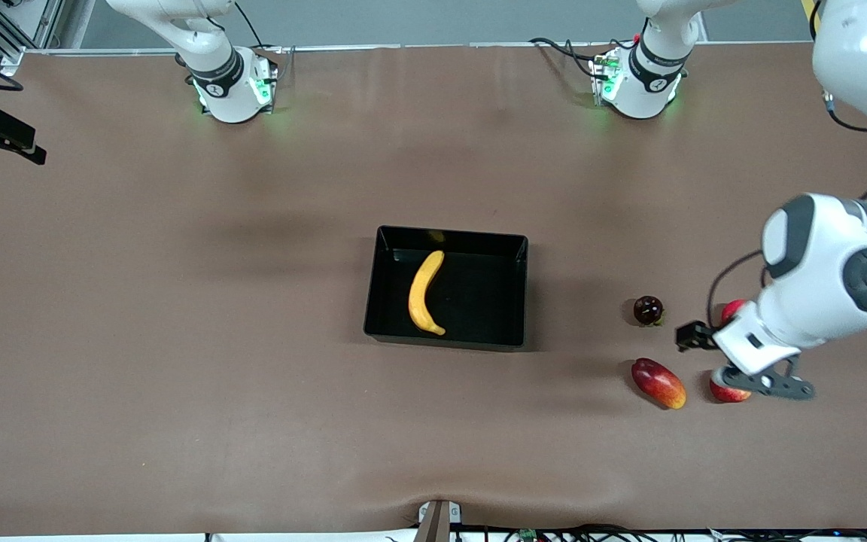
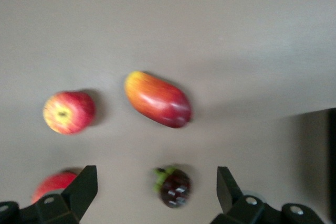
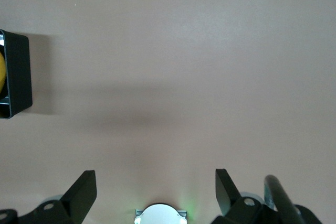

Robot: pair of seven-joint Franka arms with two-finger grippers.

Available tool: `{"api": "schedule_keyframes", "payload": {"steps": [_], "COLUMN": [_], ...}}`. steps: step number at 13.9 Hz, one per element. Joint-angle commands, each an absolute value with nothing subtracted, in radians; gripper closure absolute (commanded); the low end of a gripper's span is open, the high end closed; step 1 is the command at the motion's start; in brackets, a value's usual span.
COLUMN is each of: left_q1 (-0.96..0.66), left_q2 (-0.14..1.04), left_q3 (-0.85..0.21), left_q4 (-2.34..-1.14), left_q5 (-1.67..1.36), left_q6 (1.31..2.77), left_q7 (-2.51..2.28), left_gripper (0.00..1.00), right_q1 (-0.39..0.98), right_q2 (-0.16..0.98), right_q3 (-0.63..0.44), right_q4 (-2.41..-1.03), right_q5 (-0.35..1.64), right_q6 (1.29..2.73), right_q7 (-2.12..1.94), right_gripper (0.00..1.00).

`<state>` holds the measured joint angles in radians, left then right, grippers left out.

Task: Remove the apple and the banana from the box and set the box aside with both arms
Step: 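Lower the apple onto the table with the left gripper and release it, then move the left gripper back into the box and grasp the yellow banana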

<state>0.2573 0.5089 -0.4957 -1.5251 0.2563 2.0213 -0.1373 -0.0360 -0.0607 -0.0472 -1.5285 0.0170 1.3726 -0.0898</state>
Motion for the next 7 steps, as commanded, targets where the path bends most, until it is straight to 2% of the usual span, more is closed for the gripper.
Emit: {"api": "schedule_keyframes", "payload": {"steps": [1, 3, 7], "left_q1": [0.268, 0.255, 0.073], "left_q2": [0.434, 0.440, 0.475], "left_q3": [-0.586, -0.665, -0.676], "left_q4": [-1.621, -1.629, -1.623], "left_q5": [0.267, 0.276, 0.304], "left_q6": [2.016, 2.017, 2.065], "left_q7": [-0.311, -0.472, -0.727], "left_gripper": [0.00, 0.00, 0.00], "right_q1": [-0.051, -0.051, -0.051], "right_q2": [-0.055, -0.055, -0.055], "right_q3": [-0.040, -0.038, -0.040], "right_q4": [-1.514, -1.514, -1.514], "right_q5": [0.028, 0.028, 0.028], "right_q6": [1.370, 1.370, 1.370], "right_q7": [-0.092, -0.092, -0.092], "right_gripper": [0.00, 0.00, 0.00]}}
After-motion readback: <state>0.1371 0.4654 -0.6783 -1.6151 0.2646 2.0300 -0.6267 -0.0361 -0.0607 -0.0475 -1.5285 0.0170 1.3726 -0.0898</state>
